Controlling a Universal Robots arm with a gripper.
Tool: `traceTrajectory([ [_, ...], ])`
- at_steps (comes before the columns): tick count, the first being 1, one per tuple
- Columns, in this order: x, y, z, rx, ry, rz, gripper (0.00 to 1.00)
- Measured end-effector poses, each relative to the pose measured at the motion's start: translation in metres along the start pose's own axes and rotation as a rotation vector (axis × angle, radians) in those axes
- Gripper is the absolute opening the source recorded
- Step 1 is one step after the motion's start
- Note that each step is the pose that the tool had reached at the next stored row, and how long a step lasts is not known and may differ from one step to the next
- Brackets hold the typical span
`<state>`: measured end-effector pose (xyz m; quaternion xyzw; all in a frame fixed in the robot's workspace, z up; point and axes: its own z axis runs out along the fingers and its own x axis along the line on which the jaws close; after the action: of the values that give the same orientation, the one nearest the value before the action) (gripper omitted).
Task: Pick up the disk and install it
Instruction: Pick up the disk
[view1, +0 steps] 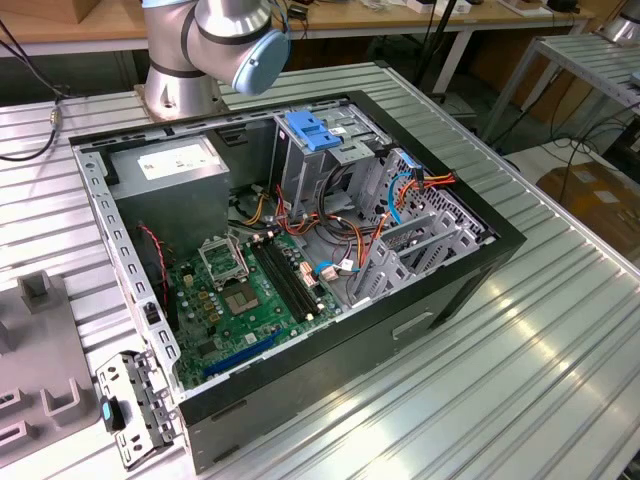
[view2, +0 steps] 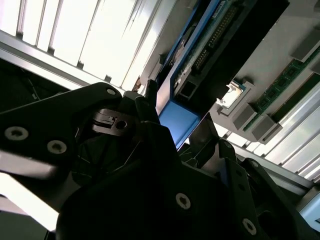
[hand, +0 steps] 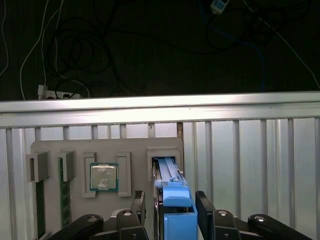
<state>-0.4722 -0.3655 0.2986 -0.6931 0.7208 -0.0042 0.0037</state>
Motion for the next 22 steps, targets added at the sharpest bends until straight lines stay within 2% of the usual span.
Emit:
traceTrajectory([
  [4,0.0000,0.0000,0.0001,0.0000,0.0000,0.001,0.53],
  [6,0.0000,-0.0002,0.0002,0.0001,0.0002,0.023,0.53],
  [13,0.0000,-0.0002,0.0001,-0.0001,0.0003,0.024,0.53],
  [14,0.0000,-0.0003,0.0001,0.0000,0.0003,0.024,0.51],
  [15,0.0000,-0.0002,0.0001,-0.0001,0.0003,0.024,0.44],
  [16,0.0000,-0.0003,0.0001,-0.0001,0.0003,0.024,0.44],
  [17,0.0000,-0.0003,0.0001,-0.0001,0.0003,0.024,0.38],
  [22,0.0000,-0.0002,0.0001,-0.0001,0.0003,0.025,0.38],
])
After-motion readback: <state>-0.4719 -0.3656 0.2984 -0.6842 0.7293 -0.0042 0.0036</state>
